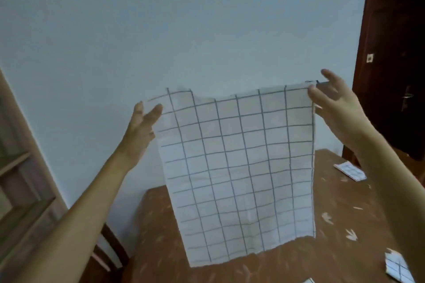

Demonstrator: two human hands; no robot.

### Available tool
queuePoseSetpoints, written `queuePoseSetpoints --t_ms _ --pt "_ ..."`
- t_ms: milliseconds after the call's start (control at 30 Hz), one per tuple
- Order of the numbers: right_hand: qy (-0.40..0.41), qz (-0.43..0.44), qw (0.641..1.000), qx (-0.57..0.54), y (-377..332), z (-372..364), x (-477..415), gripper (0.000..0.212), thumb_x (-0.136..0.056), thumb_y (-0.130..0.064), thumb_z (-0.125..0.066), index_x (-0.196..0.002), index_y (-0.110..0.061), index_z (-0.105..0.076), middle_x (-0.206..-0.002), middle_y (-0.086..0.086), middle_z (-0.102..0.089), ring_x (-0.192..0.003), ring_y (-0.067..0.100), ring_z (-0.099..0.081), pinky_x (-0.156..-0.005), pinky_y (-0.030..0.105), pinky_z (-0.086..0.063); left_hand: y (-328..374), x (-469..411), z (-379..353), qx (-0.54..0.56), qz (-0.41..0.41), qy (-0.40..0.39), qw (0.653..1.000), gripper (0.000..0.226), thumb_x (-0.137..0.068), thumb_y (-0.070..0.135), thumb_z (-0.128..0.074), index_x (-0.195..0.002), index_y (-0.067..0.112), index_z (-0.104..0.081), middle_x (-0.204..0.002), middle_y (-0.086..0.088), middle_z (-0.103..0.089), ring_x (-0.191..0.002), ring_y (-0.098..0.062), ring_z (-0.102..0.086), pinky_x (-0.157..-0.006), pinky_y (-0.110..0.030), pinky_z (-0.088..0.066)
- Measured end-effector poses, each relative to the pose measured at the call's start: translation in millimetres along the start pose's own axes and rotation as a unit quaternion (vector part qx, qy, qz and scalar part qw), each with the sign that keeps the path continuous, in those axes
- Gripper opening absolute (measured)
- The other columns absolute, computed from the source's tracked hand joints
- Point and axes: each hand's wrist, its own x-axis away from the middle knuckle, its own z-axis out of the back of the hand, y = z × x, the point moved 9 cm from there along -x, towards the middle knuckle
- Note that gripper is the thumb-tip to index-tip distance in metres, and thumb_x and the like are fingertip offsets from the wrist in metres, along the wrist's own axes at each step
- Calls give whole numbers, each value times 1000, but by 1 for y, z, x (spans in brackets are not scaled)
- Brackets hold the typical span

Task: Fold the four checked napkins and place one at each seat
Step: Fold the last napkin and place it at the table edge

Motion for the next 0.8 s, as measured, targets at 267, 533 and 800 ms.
queuePoseSetpoints --t_ms 267,533,800 --pt "-133 -132 975 122 116 -52 48 21 -72 -5 -85 -90 2 -77 -90 19 -77 -91 29 -74 -74 24 -60 -87 60 -23 -124 49 -3 991 26 -79 -2 -80 -97 17 -75 -89 13 -79 -103 -23 -73 -74 -16 -57" --pt "-66 -24 997 31 72 -45 34 25 -69 -9 -88 -91 -9 -76 -90 2 -79 -86 12 -75 -80 28 -57 -52 45 -5 -250 57 -46 965 60 -66 24 -93 -120 26 -66 -114 20 -71 -101 8 -66 -98 -24 -53" --pt "-85 88 992 18 50 -60 26 26 -79 -8 -67 -100 -18 -76 -96 2 -77 -91 13 -72 -85 24 -55 -31 23 41 -93 -15 111 989 28 -84 -17 -48 -73 -1 -67 -74 -6 -71 -65 -7 -69 -67 -22 -56"
